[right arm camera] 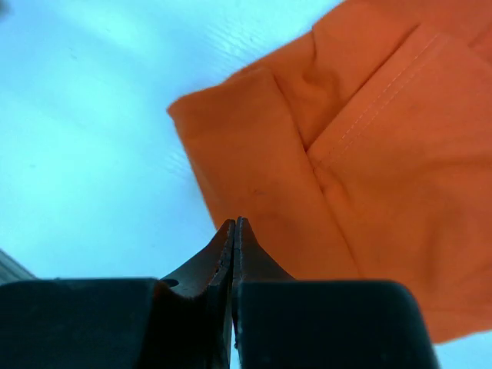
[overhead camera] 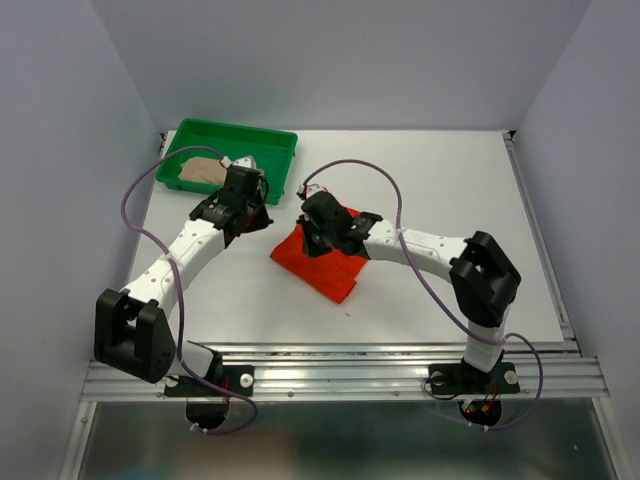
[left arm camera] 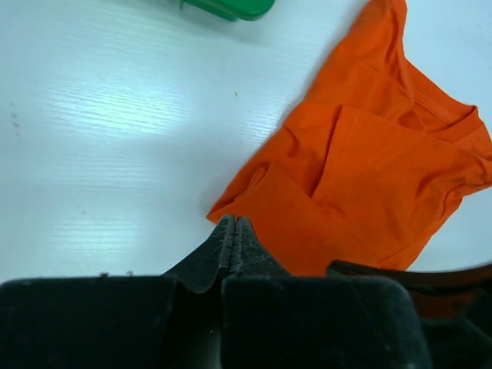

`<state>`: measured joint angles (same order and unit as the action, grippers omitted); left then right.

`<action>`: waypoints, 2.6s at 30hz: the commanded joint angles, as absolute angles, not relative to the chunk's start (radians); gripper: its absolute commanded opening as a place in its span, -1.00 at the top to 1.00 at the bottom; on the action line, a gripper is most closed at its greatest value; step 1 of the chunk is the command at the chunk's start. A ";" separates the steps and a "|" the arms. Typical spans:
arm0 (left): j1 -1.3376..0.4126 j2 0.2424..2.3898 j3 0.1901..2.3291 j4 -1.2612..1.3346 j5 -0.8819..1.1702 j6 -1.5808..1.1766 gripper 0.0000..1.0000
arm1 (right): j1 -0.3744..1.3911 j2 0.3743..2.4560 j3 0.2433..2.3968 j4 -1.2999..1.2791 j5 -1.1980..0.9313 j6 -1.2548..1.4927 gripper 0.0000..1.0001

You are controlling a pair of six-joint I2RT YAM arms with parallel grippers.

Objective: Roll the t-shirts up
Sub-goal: Roll the T-shirt to the center of the board.

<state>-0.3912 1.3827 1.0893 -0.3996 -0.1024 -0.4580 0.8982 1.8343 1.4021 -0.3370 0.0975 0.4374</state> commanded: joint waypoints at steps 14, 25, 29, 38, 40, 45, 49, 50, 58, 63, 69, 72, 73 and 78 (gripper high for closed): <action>-0.316 1.246 1.063 -0.445 -0.092 -0.433 1.00 | 0.925 1.794 1.439 -0.393 0.129 0.387 0.72; -0.287 1.206 1.075 -0.457 -0.150 -0.463 1.00 | 1.126 1.772 1.422 -0.571 0.529 0.200 -0.50; -0.278 1.195 1.078 -0.465 -0.155 -0.460 1.00 | 1.204 1.827 1.388 -0.537 0.670 0.129 -0.58; -0.272 1.190 1.057 -0.466 -0.158 -0.460 1.00 | 1.255 1.920 1.316 -0.371 0.724 -0.021 -0.50; -0.272 1.192 1.057 -0.465 -0.158 -0.459 1.00 | 1.255 1.931 1.302 -0.338 0.732 -0.044 -0.48; -0.270 1.198 1.052 -0.460 -0.153 -0.459 1.00 | 1.255 1.970 1.261 -0.226 0.767 -0.097 -0.31; -0.268 1.200 1.049 -0.457 -0.153 -0.456 1.00 | 1.255 1.983 1.232 -0.150 0.807 -0.129 -0.26; -0.267 1.200 1.048 -0.456 -0.153 -0.456 1.00 | 1.255 1.991 1.226 -0.129 0.824 -0.136 -0.25; -0.264 1.198 1.043 -0.453 -0.146 -0.454 1.00 | 1.255 2.062 1.190 -0.012 0.864 -0.158 -0.08; -0.264 1.190 1.035 -0.453 -0.141 -0.453 1.00 | 1.255 2.034 1.175 0.037 0.862 -0.117 0.69; -0.262 1.181 1.023 -0.451 -0.135 -0.451 1.00 | 1.191 1.948 1.215 -0.070 0.669 -0.003 0.99; -0.262 1.174 1.020 -0.451 -0.133 -0.448 1.00 | 1.149 1.905 1.238 -0.135 0.531 0.077 0.99; -0.264 1.170 1.019 -0.449 -0.132 -0.446 1.00 | 1.140 1.898 1.241 -0.146 0.497 0.087 0.99; -0.262 1.173 1.014 -0.446 -0.117 -0.442 1.00 | 1.078 1.842 1.238 -0.190 0.284 0.182 0.99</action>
